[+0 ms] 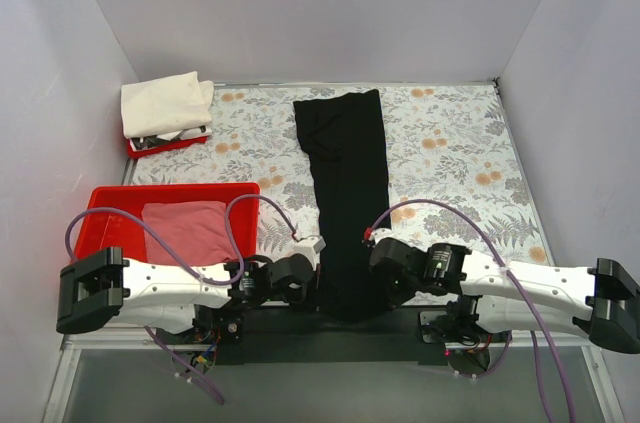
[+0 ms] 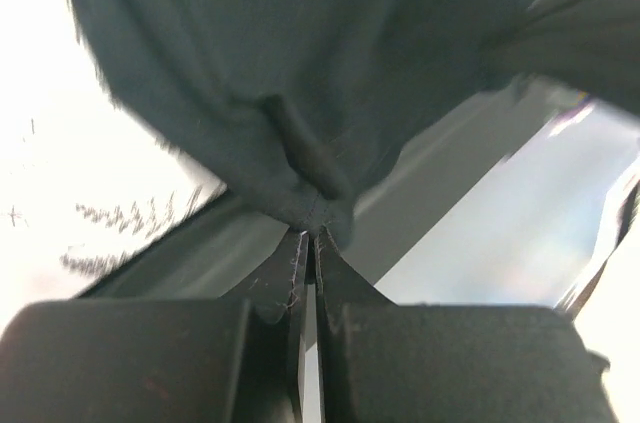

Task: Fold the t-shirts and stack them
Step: Fold the tshirt

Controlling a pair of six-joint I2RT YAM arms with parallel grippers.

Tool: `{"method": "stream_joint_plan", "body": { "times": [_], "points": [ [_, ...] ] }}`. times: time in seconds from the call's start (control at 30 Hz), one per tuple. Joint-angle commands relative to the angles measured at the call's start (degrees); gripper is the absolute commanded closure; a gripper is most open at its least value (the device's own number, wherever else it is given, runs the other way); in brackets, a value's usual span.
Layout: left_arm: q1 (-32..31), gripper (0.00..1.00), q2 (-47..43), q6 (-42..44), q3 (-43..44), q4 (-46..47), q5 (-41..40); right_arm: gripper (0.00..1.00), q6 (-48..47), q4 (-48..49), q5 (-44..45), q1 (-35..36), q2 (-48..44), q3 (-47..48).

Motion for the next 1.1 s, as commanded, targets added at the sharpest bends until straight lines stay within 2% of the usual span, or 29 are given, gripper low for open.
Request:
{"method": "stream_joint_plan", "body": {
  "times": [0.0,0.2,0.33,0.53,0.73,1.07],
  "points": [
    [-0.2,1.0,-1.1,-2.4,-1.6,5.4,-9.5,0.99,1.6,-1.1,8.2,0.3,-2.0,3.3],
    [0.2,1.0,3.3,-1.0,-0.6,10.3,-15.6,0.99,2.1,0.5,19.5,0.3,-0.1,6.9],
    [3.1,1.0,5.1,1.4,-0.4,14.0,-17.4,0.99,0.0,2.8,26.4,-1.8,2.7,7.6],
    [11.3,1.0,7.3,7.6,0.4,19.9,-16.5,0.99,-8.5,13.5,27.2,-8.8,8.5,8.7],
    [18.6,1.0,11.9,14.3,5.6,23.5,-15.1,0.99,-17.5,21.5,24.6,-17.6,13.8,13.0],
    [30.6,1.0,20.4,22.0,15.5,25.0,-13.0,0.99,-26.3,27.7,19.8,-27.8,27.5,23.4]
  ]
}}
